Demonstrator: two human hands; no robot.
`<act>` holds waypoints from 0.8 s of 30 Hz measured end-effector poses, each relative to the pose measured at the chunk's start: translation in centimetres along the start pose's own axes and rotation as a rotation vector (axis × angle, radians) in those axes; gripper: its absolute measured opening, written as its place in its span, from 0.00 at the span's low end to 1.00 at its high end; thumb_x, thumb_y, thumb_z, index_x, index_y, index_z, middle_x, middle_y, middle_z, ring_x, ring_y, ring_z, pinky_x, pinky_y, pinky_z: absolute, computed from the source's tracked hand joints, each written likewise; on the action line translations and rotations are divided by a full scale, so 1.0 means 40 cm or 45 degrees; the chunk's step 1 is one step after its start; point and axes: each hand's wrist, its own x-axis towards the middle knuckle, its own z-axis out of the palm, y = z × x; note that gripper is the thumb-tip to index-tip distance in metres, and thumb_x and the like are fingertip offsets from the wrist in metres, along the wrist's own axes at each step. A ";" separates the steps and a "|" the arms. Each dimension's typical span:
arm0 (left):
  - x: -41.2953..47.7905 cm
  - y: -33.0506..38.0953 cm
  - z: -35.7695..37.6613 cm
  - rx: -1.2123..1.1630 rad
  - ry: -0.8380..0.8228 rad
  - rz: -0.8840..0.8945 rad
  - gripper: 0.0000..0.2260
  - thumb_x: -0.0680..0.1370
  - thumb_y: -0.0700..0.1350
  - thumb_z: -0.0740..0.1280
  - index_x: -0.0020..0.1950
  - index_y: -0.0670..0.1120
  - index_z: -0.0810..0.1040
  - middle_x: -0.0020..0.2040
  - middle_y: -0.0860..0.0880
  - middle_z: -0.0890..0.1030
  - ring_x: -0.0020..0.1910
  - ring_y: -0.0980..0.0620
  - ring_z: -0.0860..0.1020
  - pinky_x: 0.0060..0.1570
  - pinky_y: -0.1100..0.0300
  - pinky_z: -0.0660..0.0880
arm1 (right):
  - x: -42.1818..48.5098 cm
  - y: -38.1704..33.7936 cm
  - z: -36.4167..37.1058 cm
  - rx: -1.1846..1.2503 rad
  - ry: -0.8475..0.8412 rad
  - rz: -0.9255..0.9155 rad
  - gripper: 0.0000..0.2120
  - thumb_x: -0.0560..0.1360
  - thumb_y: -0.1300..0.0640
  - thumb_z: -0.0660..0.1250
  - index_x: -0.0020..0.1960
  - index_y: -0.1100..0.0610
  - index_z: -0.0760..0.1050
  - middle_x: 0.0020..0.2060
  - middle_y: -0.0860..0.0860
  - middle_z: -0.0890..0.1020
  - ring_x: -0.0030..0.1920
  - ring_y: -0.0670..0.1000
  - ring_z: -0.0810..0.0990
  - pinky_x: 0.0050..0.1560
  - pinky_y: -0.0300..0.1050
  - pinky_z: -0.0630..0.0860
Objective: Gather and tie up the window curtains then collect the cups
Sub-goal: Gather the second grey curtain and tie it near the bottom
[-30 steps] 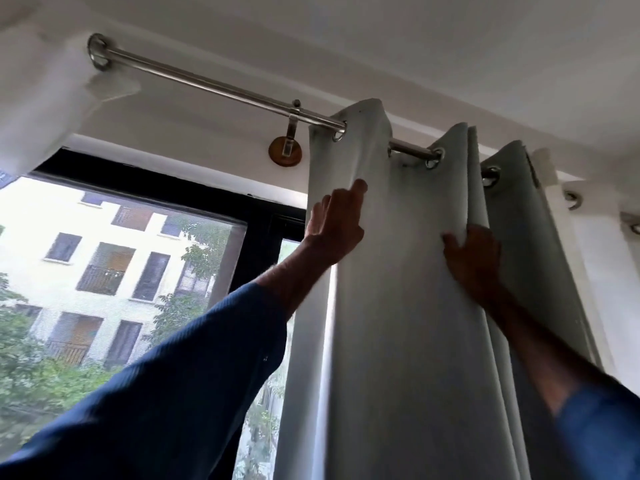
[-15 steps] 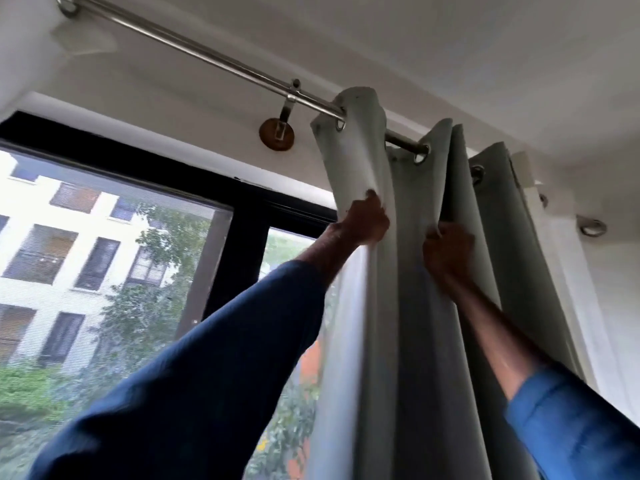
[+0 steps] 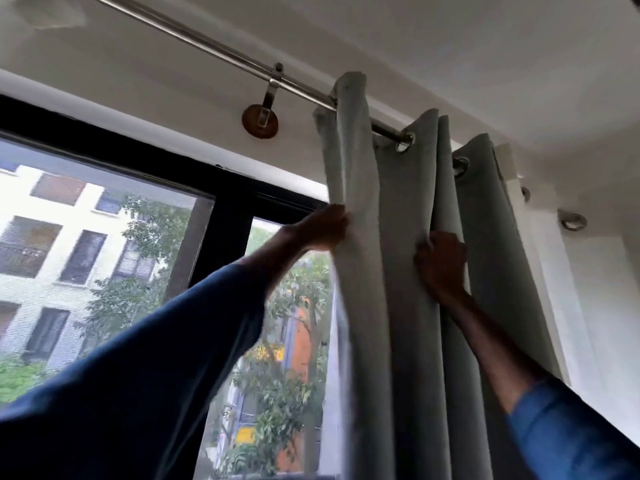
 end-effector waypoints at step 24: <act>0.202 0.218 -0.101 -0.135 0.089 -0.035 0.24 0.78 0.36 0.61 0.74 0.38 0.65 0.70 0.37 0.72 0.69 0.38 0.70 0.60 0.56 0.72 | 0.049 0.023 0.056 0.114 0.051 -0.040 0.09 0.75 0.56 0.66 0.46 0.63 0.74 0.48 0.64 0.82 0.51 0.66 0.79 0.43 0.49 0.66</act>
